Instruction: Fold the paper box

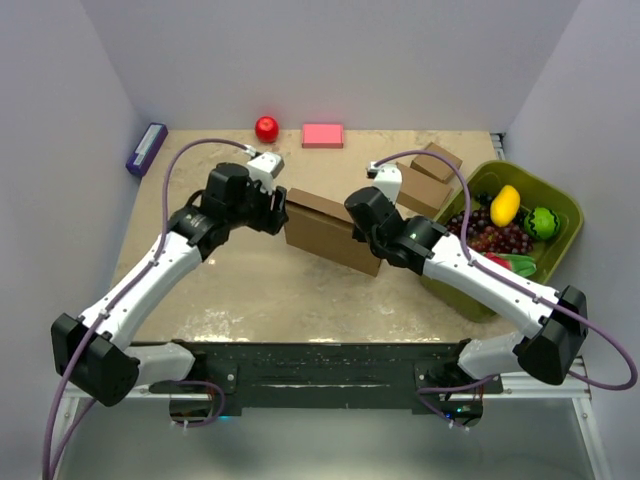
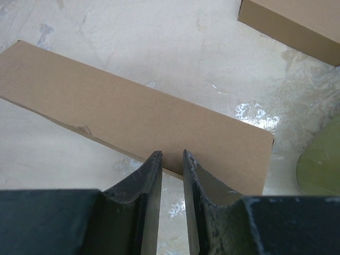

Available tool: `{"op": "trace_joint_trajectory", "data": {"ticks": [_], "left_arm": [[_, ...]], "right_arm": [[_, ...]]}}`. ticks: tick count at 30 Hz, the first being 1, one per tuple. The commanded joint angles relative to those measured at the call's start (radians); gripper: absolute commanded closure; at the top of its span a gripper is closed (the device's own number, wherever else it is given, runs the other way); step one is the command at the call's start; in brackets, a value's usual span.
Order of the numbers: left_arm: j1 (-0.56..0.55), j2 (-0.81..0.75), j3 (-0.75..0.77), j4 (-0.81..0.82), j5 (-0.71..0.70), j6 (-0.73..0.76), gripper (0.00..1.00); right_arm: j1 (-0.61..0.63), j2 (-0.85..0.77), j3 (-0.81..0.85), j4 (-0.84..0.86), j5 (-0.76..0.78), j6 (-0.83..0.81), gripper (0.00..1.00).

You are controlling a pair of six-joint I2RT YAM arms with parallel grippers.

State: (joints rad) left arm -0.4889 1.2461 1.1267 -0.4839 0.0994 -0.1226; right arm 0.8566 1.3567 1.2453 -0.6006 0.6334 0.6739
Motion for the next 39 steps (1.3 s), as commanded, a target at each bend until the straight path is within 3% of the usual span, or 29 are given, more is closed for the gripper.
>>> {"op": "trace_joint_trajectory", "data": {"ticks": [1, 6, 18, 39], "left_arm": [[0.061, 0.007, 0.091, 0.048, 0.088, -0.075, 0.4], [0.102, 0.065, 0.094, 0.2, 0.169, -0.146, 0.41], [0.119, 0.203, 0.076, 0.31, 0.155, -0.195, 0.49], [0.134, 0.17, -0.208, 0.318, 0.052, -0.224, 0.59]], "right_arm": [[-0.002, 0.022, -0.037, -0.045, 0.012, 0.023, 0.74], [-0.001, 0.022, -0.05, -0.041, 0.003, 0.03, 0.75], [-0.002, 0.019, -0.069, -0.042, -0.006, 0.03, 0.75], [-0.004, 0.028, -0.069, -0.036, -0.02, 0.023, 0.74]]}}
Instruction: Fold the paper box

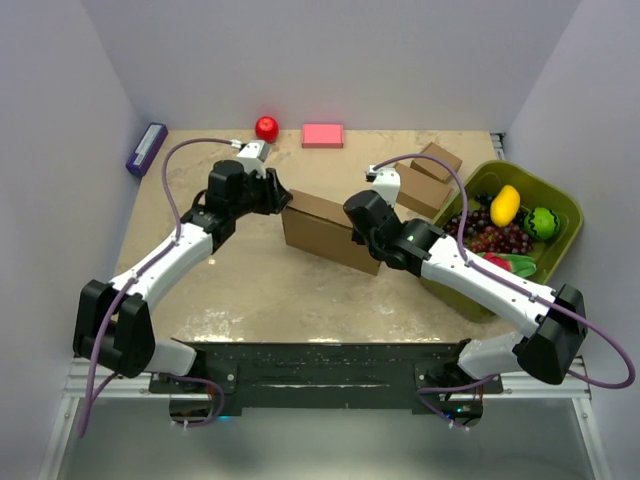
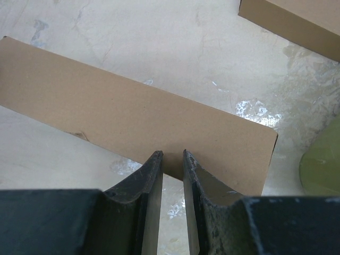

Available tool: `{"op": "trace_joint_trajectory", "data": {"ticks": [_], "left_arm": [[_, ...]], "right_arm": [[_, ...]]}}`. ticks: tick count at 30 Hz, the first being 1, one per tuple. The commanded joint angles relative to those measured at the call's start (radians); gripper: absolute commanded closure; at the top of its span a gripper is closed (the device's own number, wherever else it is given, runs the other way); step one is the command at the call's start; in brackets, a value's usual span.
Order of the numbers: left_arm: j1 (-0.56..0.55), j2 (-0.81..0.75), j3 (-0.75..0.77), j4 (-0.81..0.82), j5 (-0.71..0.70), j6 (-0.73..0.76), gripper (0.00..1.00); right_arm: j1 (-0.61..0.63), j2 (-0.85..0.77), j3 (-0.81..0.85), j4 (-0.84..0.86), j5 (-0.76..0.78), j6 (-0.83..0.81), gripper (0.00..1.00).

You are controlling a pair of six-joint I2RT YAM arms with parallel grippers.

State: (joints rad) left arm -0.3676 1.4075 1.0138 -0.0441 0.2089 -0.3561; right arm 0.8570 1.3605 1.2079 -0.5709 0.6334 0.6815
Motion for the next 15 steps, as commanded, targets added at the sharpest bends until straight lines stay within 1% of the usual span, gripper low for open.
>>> {"op": "trace_joint_trajectory", "data": {"ticks": [1, 4, 8, 10, 11, 12, 14, 15], "left_arm": [[0.018, 0.004, -0.106, -0.119, -0.051, 0.003, 0.6], [0.027, 0.002, -0.15, -0.103, -0.036, -0.014, 0.64], [0.035, -0.001, -0.213, -0.048, 0.009, -0.04, 0.66], [0.035, -0.001, -0.216, -0.037, 0.039, -0.049, 0.67], [0.035, -0.002, -0.216, -0.028, 0.044, -0.052, 0.67], [0.035, -0.004, -0.218, -0.027, 0.047, -0.056, 0.67], [0.036, -0.007, -0.213, -0.026, 0.055, -0.057, 0.68], [0.035, -0.007, -0.212, -0.03, 0.058, -0.057, 0.68]], "right_arm": [[-0.003, 0.026, -0.031, -0.067, -0.021, 0.015, 0.74], [-0.003, 0.02, -0.037, -0.072, -0.023, 0.016, 0.74], [-0.003, 0.009, -0.013, -0.09, -0.04, 0.015, 0.73], [-0.006, 0.009, 0.015, -0.104, -0.057, 0.003, 0.67], [-0.01, 0.014, 0.062, -0.124, -0.07, -0.002, 0.64], [-0.024, 0.02, 0.091, -0.173, -0.077, -0.007, 0.59], [-0.045, 0.026, 0.16, -0.216, -0.086, -0.023, 0.53], [-0.076, 0.022, 0.177, -0.251, -0.098, -0.028, 0.49]]}}
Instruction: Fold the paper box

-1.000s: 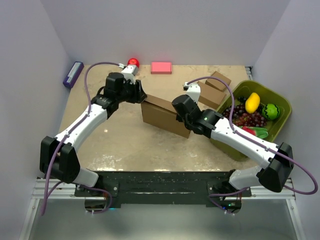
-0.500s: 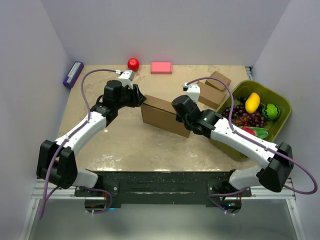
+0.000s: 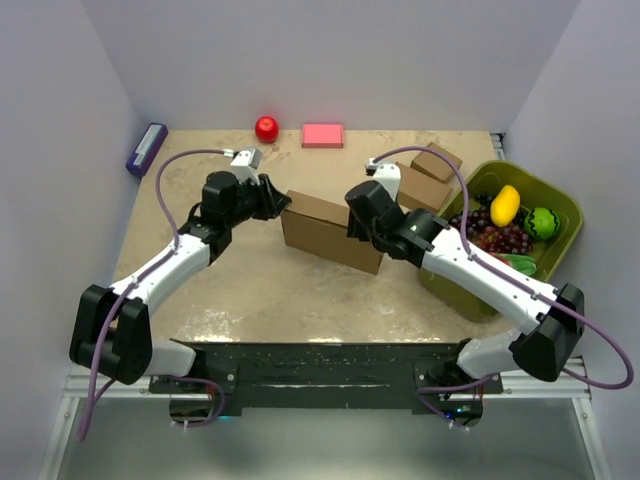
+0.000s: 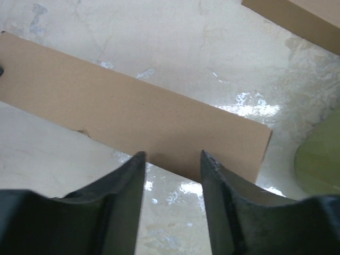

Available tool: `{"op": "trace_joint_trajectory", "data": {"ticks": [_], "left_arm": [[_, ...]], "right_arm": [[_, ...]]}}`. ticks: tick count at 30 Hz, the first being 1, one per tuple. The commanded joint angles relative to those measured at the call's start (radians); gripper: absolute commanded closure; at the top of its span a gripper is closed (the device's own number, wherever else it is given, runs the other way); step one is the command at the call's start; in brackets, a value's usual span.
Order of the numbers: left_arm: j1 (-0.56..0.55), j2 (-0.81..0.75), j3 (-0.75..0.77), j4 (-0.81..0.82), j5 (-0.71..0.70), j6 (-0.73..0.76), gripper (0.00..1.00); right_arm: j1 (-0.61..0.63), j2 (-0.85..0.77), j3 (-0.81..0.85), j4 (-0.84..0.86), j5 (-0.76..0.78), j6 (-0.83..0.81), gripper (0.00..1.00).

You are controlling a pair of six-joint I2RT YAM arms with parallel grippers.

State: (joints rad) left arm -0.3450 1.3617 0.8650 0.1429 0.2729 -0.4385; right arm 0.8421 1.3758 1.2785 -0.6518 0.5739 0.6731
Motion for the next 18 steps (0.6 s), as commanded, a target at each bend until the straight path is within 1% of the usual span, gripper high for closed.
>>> {"op": "trace_joint_trajectory", "data": {"ticks": [1, 2, 3, 6, 8, 10, 13, 18], "left_arm": [[0.012, 0.039, -0.063, -0.215, -0.003, 0.026, 0.68], [0.012, 0.036, -0.06, -0.216, -0.003, 0.026, 0.68], [0.012, 0.037, -0.057, -0.216, -0.001, 0.026, 0.68], [0.012, 0.037, -0.046, -0.218, 0.002, 0.027, 0.68], [0.012, 0.037, -0.038, -0.22, 0.002, 0.03, 0.69], [0.012, 0.037, -0.032, -0.226, 0.0, 0.034, 0.69], [0.012, 0.04, -0.024, -0.235, -0.003, 0.043, 0.69], [0.012, 0.042, -0.017, -0.241, -0.006, 0.05, 0.69]], "right_arm": [[-0.08, -0.004, 0.114, -0.18, -0.048, -0.024, 0.47], [-0.098, -0.033, 0.119, -0.183, -0.063, -0.039, 0.45], [-0.142, -0.05, 0.117, -0.186, -0.097, -0.044, 0.42], [-0.208, -0.11, 0.09, -0.201, -0.146, -0.056, 0.39], [-0.234, -0.135, 0.056, -0.204, -0.17, -0.052, 0.38], [-0.247, -0.161, 0.024, -0.183, -0.224, -0.044, 0.39], [-0.262, -0.181, -0.031, -0.148, -0.265, -0.02, 0.4], [-0.27, -0.19, -0.083, -0.126, -0.289, 0.006, 0.46]]}}
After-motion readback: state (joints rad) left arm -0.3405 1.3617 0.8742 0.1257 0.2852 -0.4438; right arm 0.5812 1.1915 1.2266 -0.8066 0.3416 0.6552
